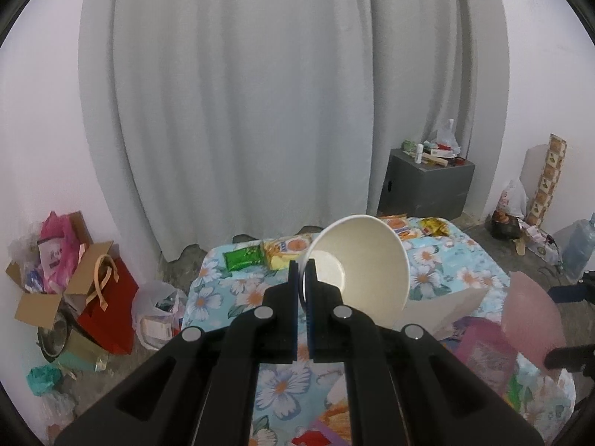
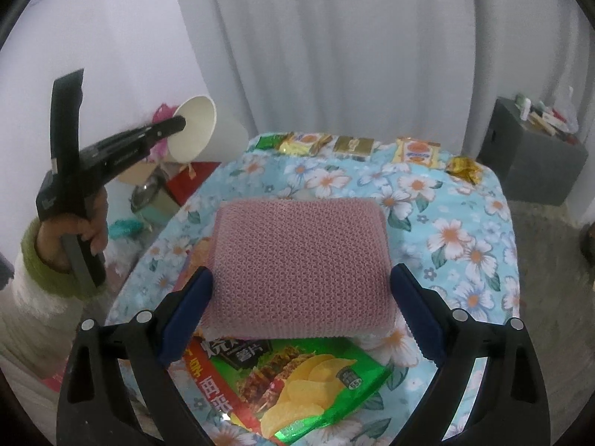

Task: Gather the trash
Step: 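Carry cup and sponge to the wastebasket and open both grippers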

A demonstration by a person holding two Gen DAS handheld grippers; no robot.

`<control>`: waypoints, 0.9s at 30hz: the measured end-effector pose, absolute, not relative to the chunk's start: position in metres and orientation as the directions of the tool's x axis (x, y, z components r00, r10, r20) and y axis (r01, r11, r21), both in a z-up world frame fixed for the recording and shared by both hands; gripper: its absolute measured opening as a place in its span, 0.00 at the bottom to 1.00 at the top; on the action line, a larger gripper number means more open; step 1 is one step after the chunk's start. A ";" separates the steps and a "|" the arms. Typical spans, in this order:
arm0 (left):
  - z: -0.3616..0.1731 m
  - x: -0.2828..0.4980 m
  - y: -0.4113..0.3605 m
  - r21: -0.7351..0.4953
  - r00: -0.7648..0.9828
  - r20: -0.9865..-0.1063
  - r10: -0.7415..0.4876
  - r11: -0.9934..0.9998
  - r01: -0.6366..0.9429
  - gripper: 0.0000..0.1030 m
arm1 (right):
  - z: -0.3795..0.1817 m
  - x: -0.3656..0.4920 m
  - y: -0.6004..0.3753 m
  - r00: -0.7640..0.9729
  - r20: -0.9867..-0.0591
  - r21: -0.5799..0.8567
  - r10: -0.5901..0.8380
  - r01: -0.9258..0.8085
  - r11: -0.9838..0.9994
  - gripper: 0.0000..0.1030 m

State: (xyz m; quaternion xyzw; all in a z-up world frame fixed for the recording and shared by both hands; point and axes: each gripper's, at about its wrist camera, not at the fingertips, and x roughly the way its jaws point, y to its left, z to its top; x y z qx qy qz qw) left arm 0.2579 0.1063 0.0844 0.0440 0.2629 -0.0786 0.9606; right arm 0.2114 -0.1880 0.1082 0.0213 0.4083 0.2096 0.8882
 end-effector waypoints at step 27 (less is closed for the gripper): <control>0.093 0.182 -0.209 0.056 0.601 -0.569 -0.561 0.703 0.709 0.03 | 0.092 0.053 -0.424 0.704 -0.701 0.308 0.114 0.154 0.939 0.88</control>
